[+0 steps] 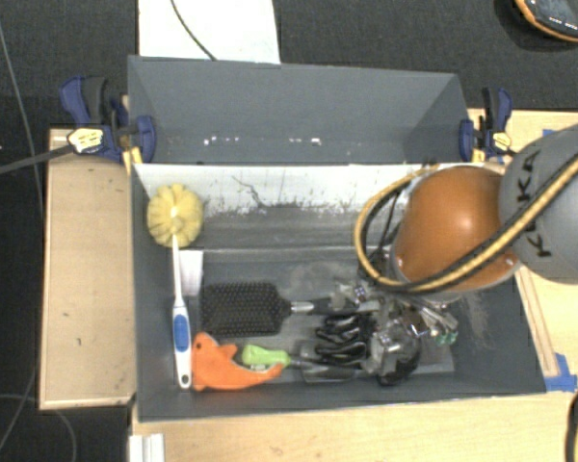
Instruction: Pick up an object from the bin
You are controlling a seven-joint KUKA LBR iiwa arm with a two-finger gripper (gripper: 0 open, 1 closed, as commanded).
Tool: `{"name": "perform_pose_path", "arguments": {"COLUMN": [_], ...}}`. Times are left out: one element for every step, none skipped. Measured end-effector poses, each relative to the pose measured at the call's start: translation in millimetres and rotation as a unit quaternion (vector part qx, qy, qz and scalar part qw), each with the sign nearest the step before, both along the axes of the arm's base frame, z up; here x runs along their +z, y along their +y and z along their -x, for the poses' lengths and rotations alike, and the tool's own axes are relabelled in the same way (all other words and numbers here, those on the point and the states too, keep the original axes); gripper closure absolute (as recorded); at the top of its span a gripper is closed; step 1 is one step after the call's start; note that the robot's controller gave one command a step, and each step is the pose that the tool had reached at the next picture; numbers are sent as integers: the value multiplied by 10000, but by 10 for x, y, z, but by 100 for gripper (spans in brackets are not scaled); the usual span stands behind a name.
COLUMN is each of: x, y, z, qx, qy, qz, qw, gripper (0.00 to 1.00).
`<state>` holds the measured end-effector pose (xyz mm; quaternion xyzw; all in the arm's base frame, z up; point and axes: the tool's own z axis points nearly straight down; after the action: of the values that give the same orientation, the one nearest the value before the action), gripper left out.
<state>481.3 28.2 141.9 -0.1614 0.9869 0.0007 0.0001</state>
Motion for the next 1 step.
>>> {"name": "perform_pose_path", "arguments": {"x": [-293], "y": [-76], "z": [-3], "qx": [-2526], "qy": [-10], "qz": [-3], "qw": [9676], "gripper": [0]}}
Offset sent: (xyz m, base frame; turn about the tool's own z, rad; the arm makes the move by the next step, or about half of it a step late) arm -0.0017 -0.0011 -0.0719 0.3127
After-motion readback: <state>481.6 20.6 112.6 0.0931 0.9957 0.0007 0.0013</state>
